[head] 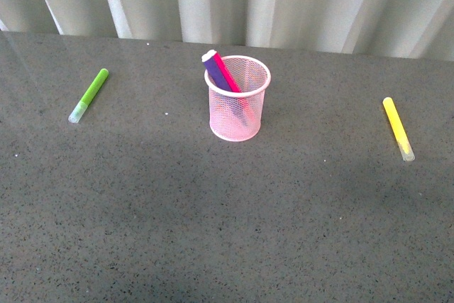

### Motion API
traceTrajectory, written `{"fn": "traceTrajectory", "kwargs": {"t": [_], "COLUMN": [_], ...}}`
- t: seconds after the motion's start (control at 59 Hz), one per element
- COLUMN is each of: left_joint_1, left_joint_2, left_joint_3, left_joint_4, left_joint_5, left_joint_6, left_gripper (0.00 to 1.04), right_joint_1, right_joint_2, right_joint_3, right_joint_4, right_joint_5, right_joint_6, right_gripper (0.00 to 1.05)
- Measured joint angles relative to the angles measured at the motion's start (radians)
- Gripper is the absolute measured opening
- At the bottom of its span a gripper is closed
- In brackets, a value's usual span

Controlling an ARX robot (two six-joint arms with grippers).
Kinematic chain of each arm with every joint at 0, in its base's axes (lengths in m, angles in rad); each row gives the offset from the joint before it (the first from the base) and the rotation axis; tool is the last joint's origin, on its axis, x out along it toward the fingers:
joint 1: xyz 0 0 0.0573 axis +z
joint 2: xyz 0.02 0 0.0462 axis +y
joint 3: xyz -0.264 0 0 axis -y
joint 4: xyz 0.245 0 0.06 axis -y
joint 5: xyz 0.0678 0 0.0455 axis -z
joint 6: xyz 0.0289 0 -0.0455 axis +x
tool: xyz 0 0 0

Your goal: Insert purple and pink pens into pink cup

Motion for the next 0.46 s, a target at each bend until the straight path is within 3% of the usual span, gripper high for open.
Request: {"fn": "traceTrajectory", "kwargs": {"t": [0.458], "left_joint_1": [0.000], "left_joint_2": [0.000], "left_joint_3": [0.000], "left_joint_4": [0.000], "left_joint_5": [0.000], "left_joint_6": [0.000], "left_gripper": [0.98], "right_joint_1": [0.000], "right_joint_2": [0.000], "right_joint_3": [0.000], "right_joint_4": [0.000], "right_joint_5": [0.000], "right_joint_6": [0.000], "right_gripper": [0.98]}}
